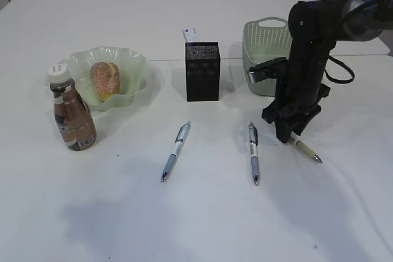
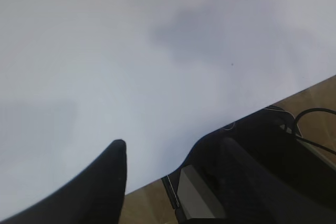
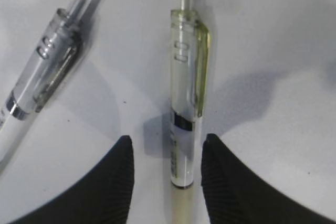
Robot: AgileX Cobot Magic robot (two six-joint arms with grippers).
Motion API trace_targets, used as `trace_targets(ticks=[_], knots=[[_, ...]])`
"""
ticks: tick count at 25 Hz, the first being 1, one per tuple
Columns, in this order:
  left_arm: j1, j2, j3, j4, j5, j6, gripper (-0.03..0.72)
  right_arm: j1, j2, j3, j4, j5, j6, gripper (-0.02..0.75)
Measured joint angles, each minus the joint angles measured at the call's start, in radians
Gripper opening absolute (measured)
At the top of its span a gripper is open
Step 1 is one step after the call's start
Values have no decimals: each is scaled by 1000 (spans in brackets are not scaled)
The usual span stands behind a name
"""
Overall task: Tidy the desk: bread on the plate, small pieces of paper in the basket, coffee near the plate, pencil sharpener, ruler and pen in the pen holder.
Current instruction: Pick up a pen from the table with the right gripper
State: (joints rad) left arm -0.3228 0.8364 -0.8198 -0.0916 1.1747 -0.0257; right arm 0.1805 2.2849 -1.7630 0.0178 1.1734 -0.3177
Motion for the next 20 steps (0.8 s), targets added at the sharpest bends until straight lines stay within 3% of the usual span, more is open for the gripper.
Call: trace_targets(ticks=[20], knots=[[0,0,0,-3,-8,0,394,0,17,0,-18,10,-2,342]])
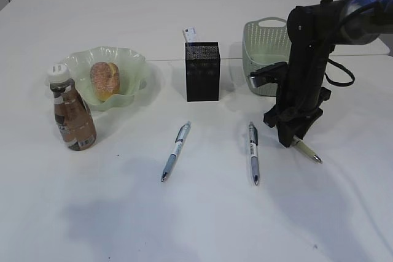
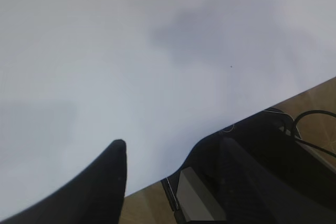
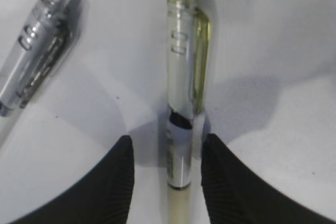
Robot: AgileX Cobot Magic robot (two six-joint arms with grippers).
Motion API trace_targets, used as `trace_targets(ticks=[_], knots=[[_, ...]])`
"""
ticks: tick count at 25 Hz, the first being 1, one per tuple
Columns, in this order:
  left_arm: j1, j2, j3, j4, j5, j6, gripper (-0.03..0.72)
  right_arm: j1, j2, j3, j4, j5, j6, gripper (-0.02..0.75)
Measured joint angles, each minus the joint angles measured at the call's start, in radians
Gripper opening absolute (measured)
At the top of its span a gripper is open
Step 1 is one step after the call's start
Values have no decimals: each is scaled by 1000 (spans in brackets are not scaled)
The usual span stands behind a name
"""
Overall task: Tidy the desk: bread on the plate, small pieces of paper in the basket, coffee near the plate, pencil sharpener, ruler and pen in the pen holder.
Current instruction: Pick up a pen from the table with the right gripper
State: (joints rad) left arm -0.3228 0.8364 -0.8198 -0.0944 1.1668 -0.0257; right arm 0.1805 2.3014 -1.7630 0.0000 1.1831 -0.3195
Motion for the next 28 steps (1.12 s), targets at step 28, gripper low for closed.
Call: trace_targets(ticks=[28], knots=[[0,0,0,-4,-2,0,394,0,0,0,0,-1,3,342]])
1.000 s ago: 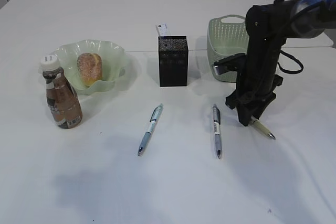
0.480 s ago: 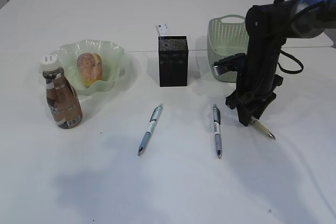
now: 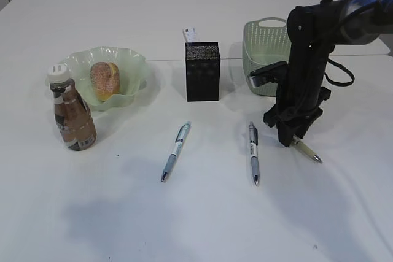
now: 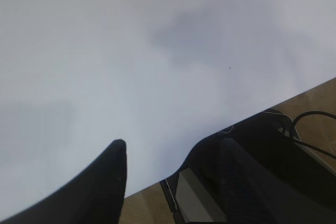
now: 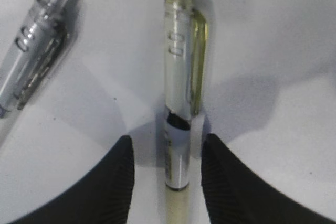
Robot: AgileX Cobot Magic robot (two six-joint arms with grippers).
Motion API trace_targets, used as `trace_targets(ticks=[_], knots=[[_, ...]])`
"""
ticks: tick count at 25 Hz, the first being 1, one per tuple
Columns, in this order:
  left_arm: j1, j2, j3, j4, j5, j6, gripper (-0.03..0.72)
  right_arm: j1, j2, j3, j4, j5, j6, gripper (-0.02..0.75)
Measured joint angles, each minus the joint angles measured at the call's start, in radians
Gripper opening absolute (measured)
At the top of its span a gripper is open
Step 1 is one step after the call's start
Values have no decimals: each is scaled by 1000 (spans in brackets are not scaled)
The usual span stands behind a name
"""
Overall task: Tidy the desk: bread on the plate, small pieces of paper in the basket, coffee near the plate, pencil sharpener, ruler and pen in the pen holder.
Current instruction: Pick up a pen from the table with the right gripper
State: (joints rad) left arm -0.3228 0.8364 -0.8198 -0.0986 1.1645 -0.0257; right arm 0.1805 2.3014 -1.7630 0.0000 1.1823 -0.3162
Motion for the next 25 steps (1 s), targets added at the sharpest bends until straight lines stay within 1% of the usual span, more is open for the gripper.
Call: trace_targets(ticks=[15,25], knots=[[0,0,0,-6,-5,0,394,0,0,0,0,-48,31,342],[0,0,0,-24,-12,0,394,0,0,0,0,-19,44,342]])
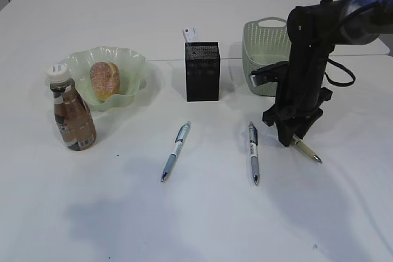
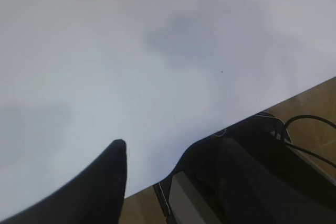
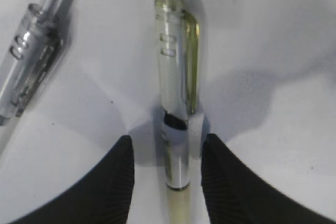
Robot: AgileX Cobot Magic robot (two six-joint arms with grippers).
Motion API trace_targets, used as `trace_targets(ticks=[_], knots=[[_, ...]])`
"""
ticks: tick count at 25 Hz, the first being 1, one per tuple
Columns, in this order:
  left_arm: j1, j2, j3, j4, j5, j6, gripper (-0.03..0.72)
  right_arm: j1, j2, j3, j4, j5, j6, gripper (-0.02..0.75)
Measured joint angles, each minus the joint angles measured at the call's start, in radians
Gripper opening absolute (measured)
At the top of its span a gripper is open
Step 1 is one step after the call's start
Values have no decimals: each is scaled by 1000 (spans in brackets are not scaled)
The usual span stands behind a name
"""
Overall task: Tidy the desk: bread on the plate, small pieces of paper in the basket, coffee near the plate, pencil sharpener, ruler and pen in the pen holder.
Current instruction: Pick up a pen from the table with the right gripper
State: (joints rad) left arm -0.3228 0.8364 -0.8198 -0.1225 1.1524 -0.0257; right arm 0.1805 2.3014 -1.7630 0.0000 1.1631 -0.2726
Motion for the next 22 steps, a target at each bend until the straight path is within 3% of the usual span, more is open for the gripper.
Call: trace_targets(ticks=[22], knots=[[0,0,0,-13,-21,0,394,0,0,0,0,1,10,341]])
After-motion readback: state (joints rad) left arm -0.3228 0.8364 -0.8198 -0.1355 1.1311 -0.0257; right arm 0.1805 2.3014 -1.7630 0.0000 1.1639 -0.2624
